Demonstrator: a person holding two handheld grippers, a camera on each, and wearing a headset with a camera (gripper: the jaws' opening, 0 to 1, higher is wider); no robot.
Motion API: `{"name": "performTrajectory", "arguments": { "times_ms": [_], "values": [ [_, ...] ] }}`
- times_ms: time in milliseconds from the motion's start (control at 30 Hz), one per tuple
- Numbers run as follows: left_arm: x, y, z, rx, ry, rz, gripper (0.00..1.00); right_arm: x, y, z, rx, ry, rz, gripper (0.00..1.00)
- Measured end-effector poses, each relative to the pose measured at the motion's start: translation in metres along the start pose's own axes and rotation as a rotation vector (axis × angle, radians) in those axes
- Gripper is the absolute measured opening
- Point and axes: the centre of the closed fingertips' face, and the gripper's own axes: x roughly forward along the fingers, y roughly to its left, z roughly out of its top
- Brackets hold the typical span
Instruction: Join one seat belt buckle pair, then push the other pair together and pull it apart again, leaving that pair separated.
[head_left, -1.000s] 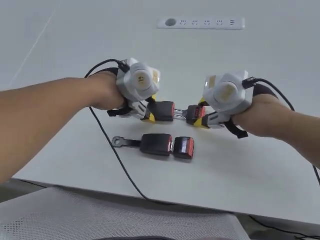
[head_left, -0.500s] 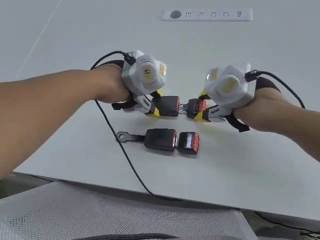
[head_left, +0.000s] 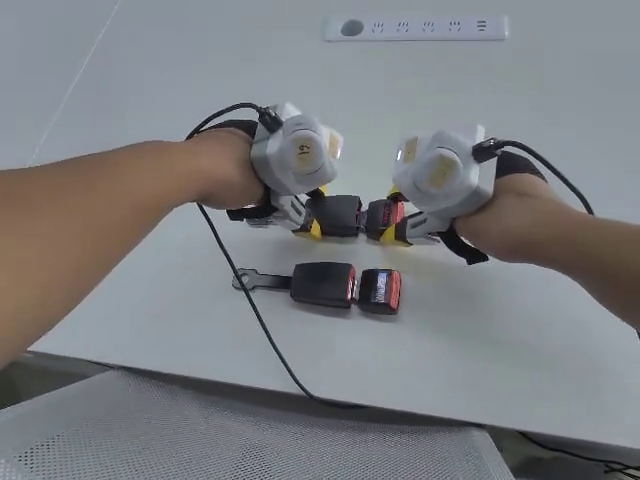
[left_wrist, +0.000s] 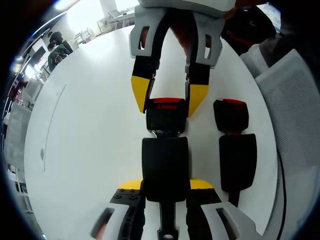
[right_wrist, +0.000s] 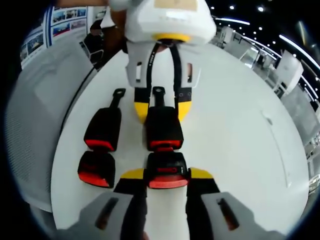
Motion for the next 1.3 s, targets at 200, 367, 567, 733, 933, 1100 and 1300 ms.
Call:
{"name": "performTrajectory", "arguments": {
  "times_ms": [200, 367, 567, 733, 933, 1100, 1300],
  "values": [
    [0.000, 0.001, 0.000, -0.003, 0.003, -0.002, 0.31, -0.001, 0.000, 0.000, -0.002, -0.004, -0.003, 0.27],
    [0.000, 0.001, 0.000, -0.005, -0.002, -0.001, 0.31, -0.003, 0.001, -0.002, -0.005, -0.004, -0.006, 0.28],
    [0.000, 0.002, 0.000, -0.017, -0.020, 0.006, 0.31, -0.008, -0.003, -0.014, 0.004, 0.006, -0.008, 0.29],
    [0.001, 0.003, 0.001, -0.002, -0.017, 0.004, 0.32, -0.010, -0.002, -0.017, 0.001, -0.008, -0.006, 0.30],
    [0.001, 0.003, 0.001, -0.002, -0.015, 0.005, 0.32, -0.023, 0.000, -0.036, 0.024, -0.011, -0.014, 0.31],
    [0.001, 0.003, 0.001, 0.000, -0.003, 0.008, 0.32, -0.042, 0.000, -0.058, 0.045, -0.013, -0.037, 0.31],
    [0.001, 0.002, 0.001, 0.000, 0.004, 0.009, 0.32, -0.063, 0.004, -0.084, 0.055, 0.004, -0.054, 0.31]
  ]
}}
